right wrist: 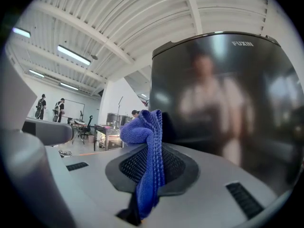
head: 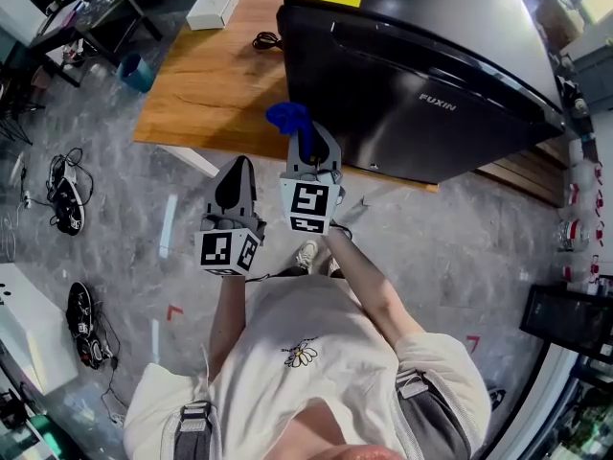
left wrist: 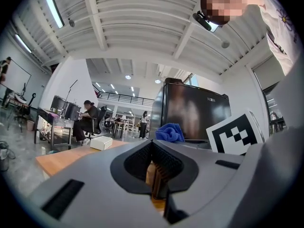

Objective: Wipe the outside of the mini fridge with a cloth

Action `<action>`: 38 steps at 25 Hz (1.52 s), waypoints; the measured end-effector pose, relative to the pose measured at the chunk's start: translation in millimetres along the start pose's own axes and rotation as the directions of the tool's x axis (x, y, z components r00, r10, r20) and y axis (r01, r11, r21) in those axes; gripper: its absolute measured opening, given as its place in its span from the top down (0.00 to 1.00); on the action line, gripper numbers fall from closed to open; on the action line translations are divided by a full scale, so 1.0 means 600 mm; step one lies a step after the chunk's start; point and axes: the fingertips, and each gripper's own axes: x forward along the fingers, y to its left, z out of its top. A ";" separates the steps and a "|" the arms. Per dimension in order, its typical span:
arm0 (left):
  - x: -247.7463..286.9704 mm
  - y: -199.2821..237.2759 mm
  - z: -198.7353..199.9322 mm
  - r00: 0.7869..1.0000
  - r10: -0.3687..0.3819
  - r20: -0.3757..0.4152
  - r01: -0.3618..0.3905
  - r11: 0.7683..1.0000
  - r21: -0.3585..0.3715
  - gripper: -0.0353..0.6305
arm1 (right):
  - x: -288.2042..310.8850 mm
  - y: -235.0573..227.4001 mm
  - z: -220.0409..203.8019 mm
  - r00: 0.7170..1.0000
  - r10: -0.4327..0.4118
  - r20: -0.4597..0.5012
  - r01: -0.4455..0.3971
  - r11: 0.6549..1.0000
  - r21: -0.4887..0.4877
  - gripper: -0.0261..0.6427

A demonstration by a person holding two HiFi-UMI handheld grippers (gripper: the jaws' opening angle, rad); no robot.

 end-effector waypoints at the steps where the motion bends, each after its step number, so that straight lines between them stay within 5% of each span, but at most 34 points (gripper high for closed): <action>1: 0.002 -0.004 -0.001 1.000 -0.006 0.000 0.006 1.000 -0.001 0.94 | -0.005 -0.006 0.000 1.000 -0.007 0.000 0.007 1.000 0.001 0.87; 18: 0.060 -0.125 -0.015 0.986 -0.168 -0.008 0.168 0.986 -0.001 0.94 | -0.127 -0.188 0.002 0.982 -0.190 0.010 0.190 0.982 0.010 0.87; 38: 0.080 -0.254 -0.023 0.968 -0.252 -0.008 0.252 0.968 0.017 0.94 | -0.250 -0.412 -0.023 0.901 -0.433 -0.014 0.433 0.901 0.029 0.87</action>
